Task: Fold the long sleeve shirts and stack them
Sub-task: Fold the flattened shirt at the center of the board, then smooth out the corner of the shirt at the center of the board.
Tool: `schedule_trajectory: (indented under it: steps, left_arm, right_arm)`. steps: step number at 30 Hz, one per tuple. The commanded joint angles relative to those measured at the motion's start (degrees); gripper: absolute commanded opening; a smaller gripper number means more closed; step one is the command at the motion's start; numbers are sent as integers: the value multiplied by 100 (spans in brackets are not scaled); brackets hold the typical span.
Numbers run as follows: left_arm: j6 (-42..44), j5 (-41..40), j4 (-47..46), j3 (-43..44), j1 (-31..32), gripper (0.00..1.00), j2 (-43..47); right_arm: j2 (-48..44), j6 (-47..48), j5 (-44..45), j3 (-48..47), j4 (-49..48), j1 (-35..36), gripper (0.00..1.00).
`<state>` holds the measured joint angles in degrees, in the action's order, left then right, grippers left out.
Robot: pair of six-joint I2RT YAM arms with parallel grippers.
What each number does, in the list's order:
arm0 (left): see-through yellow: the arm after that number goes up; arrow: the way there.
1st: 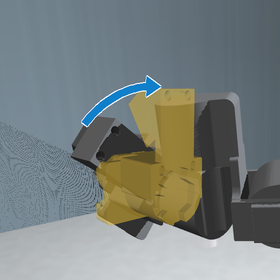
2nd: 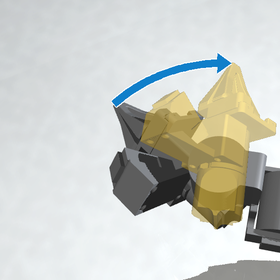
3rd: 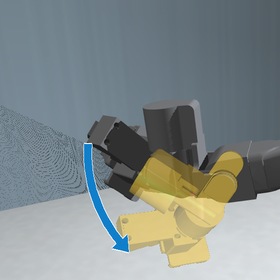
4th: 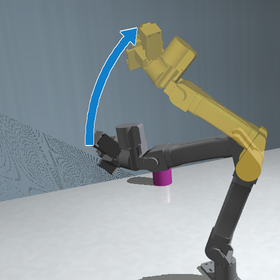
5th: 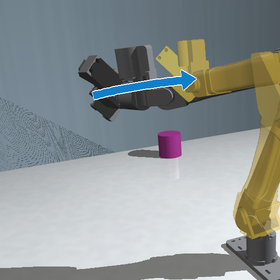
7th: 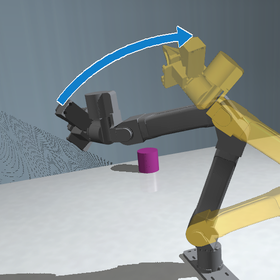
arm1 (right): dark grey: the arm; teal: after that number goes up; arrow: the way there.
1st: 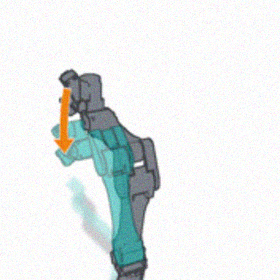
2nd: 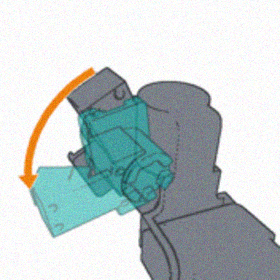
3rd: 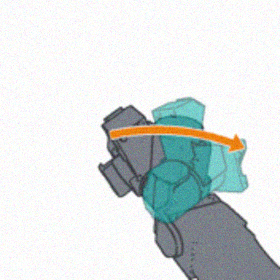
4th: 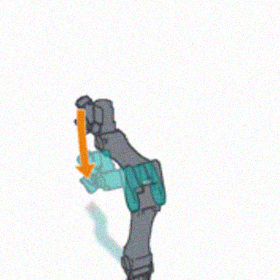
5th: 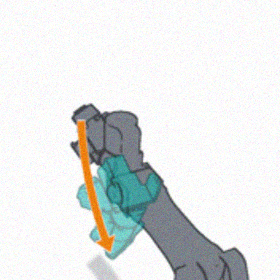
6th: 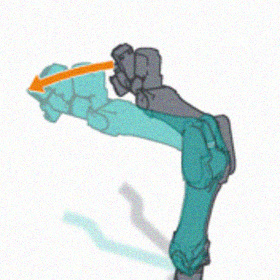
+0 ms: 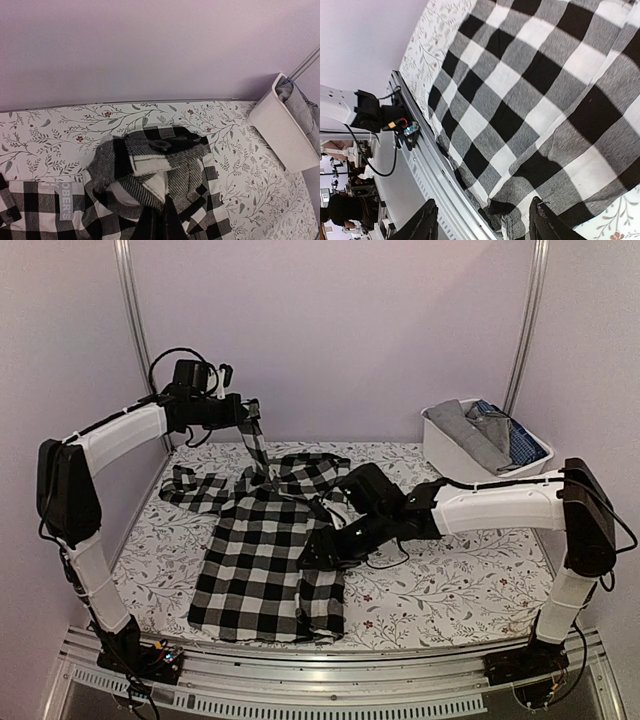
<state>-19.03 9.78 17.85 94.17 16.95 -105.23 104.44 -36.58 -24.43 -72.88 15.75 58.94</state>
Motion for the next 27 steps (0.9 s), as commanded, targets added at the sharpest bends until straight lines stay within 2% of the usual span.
schedule_trajectory:
  steps: [1, 7, 9, 17, 21, 27]
  left_arm:
    - [59, -20, -73, -83, -63, 0, 130]
    - [78, -32, -30, -75, -67, 0, 110]
    - [88, -50, -27, -74, -61, 0, 104]
    - [152, -82, 26, -57, -63, 0, 22]
    - [157, -90, 35, -27, -70, 0, 5]
    - [194, -124, 87, 31, -70, 0, -28]
  right_arm:
    - [-197, -24, -587, 498, -954, -517, 56]
    - [235, -424, -1341, 1273, -2166, -557, 31]
    - [201, -598, -1342, 1622, -2393, -474, 27]
    - [211, -719, -1347, 2431, -2474, -225, 26]
    - [202, -401, -1076, 2201, -1648, -88, 26]
    - [-36, -52, -854, 1935, -931, 245, 27]
